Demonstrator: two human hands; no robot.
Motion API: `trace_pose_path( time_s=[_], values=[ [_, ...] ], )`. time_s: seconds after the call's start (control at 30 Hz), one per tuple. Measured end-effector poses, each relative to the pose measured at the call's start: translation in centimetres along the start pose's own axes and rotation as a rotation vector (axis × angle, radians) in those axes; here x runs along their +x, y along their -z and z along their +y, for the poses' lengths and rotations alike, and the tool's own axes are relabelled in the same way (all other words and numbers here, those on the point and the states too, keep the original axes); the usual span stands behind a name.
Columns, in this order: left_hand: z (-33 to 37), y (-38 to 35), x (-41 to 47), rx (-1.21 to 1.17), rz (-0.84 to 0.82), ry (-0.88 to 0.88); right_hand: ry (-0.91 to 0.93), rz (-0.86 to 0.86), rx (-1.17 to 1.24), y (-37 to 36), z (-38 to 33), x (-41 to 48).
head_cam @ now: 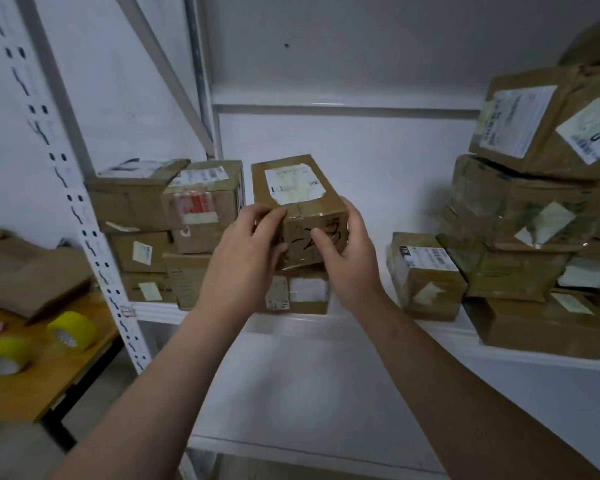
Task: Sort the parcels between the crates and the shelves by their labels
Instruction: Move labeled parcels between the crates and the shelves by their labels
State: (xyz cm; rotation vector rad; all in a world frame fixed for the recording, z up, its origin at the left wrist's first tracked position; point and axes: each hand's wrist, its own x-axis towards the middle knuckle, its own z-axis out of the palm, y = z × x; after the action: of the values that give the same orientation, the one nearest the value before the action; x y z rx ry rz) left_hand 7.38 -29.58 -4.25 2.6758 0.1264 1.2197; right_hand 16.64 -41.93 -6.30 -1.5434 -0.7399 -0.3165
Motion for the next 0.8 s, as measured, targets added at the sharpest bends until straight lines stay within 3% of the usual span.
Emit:
trace_pose_path(
  time_s=[0.27, 0.5, 0.8],
  values=[
    [-2.8, -0.5, -0.4, 0.333, -0.052, -0.068, -0.026, -0.037, -0.104, -2.8, 2.1, -0.9],
    [-2.6, -0.7, 0.1, 0.328, -0.044, -0.064, -0.027, -0.025, -0.182, -2.9, 2.1, -0.7],
    [-1.6, -0.8, 0.8, 0.274, -0.017, -0.114, -0.061, -0.196, -0.285, -0.5, 2.0, -0.1]
  ],
)
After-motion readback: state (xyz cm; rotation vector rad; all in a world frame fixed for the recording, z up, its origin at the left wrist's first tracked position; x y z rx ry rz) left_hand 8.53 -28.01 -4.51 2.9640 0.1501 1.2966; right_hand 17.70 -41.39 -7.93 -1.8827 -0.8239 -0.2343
